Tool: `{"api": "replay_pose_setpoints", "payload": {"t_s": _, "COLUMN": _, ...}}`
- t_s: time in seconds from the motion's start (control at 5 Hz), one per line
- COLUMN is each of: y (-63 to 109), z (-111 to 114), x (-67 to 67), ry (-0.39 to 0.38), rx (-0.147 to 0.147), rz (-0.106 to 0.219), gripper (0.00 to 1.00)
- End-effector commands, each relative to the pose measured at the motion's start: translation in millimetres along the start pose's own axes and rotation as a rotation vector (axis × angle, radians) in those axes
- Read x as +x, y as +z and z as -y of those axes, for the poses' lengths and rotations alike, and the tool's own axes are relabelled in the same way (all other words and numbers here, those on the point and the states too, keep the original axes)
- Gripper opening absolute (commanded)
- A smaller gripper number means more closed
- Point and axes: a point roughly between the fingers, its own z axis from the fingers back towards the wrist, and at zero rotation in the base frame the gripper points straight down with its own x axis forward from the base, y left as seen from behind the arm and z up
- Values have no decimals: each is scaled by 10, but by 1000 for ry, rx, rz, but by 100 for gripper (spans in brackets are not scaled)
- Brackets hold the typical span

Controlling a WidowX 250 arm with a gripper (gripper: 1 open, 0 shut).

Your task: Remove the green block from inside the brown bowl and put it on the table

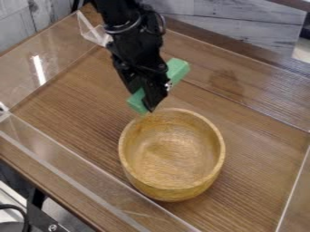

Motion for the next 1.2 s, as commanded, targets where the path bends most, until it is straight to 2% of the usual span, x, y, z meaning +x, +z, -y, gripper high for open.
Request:
{"api": "replay_pose_setpoints", "payload": {"t_s": 0.0, "y": 107, "z": -81, "x": 141, "ry": -1, "rx": 24, "rz": 56, "gripper": 0}}
{"api": "replay_pose_setpoints", "payload": {"t_s": 1.0, "y": 16, "z": -202, "x": 228, "ry": 1, "rx": 27, "rz": 75, "gripper": 0}}
